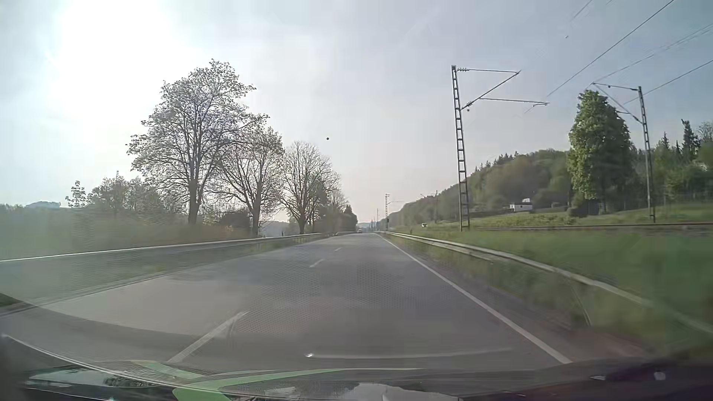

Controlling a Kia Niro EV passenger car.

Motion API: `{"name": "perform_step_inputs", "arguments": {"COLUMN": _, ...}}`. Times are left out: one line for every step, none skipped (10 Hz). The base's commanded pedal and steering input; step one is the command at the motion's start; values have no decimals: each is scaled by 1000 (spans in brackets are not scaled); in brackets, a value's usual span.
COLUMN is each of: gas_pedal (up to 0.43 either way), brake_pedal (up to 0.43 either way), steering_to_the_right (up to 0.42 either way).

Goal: Follow the waypoints while adhering to traffic rules and regulations

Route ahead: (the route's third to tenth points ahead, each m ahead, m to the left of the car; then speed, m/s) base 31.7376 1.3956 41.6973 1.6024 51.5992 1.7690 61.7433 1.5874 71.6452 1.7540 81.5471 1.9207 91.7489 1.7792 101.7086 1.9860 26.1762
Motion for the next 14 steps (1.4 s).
{"name": "perform_step_inputs", "arguments": {"gas_pedal": 350, "brake_pedal": 0, "steering_to_the_right": 0}}
{"name": "perform_step_inputs", "arguments": {"gas_pedal": 350, "brake_pedal": 0, "steering_to_the_right": -1}}
{"name": "perform_step_inputs", "arguments": {"gas_pedal": 350, "brake_pedal": 0, "steering_to_the_right": -2}}
{"name": "perform_step_inputs", "arguments": {"gas_pedal": 350, "brake_pedal": 0, "steering_to_the_right": -2}}
{"name": "perform_step_inputs", "arguments": {"gas_pedal": 350, "brake_pedal": 0, "steering_to_the_right": -2}}
{"name": "perform_step_inputs", "arguments": {"gas_pedal": 350, "brake_pedal": 0, "steering_to_the_right": -2}}
{"name": "perform_step_inputs", "arguments": {"gas_pedal": 350, "brake_pedal": 0, "steering_to_the_right": -2}}
{"name": "perform_step_inputs", "arguments": {"gas_pedal": 350, "brake_pedal": 0, "steering_to_the_right": -2}}
{"name": "perform_step_inputs", "arguments": {"gas_pedal": 350, "brake_pedal": 0, "steering_to_the_right": -2}}
{"name": "perform_step_inputs", "arguments": {"gas_pedal": 350, "brake_pedal": 0, "steering_to_the_right": -2}}
{"name": "perform_step_inputs", "arguments": {"gas_pedal": 350, "brake_pedal": 0, "steering_to_the_right": -2}}
{"name": "perform_step_inputs", "arguments": {"gas_pedal": 350, "brake_pedal": 0, "steering_to_the_right": -1}}
{"name": "perform_step_inputs", "arguments": {"gas_pedal": 350, "brake_pedal": 0, "steering_to_the_right": -1}}
{"name": "perform_step_inputs", "arguments": {"gas_pedal": 350, "brake_pedal": 0, "steering_to_the_right": -2}}
